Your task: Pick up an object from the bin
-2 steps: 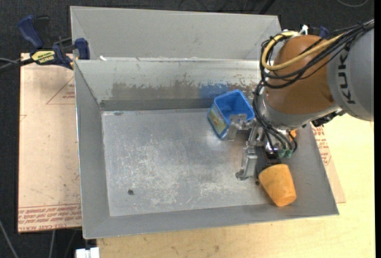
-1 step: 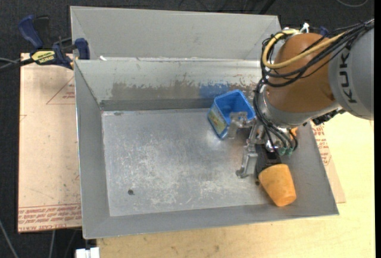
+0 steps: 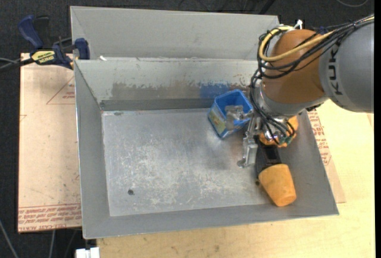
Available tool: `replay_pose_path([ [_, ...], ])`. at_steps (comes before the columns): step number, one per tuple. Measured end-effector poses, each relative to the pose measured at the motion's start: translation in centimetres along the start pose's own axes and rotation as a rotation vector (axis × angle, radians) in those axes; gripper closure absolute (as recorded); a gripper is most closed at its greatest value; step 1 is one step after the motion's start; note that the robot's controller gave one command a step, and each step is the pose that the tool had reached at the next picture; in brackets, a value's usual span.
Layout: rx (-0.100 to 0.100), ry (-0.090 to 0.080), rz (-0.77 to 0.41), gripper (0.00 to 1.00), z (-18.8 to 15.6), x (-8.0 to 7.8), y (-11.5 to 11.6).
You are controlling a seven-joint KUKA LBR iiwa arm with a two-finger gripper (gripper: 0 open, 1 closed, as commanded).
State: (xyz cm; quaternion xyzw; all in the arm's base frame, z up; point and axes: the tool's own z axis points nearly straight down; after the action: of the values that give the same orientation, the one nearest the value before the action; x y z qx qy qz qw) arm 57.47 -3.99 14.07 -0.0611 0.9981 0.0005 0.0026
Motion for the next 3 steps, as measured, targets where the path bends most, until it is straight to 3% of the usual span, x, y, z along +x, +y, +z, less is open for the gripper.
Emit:
replay_pose_path([
  [1,-0.015,-0.009,0.147,0.0,3.2,-2.1,-2.8],
  [2,-0.017,-0.014,0.294,0.0,2.7,-2.3,-1.9],
  [3,-0.009,-0.03,0.027,0.0,3.5,-4.3,-2.8],
])
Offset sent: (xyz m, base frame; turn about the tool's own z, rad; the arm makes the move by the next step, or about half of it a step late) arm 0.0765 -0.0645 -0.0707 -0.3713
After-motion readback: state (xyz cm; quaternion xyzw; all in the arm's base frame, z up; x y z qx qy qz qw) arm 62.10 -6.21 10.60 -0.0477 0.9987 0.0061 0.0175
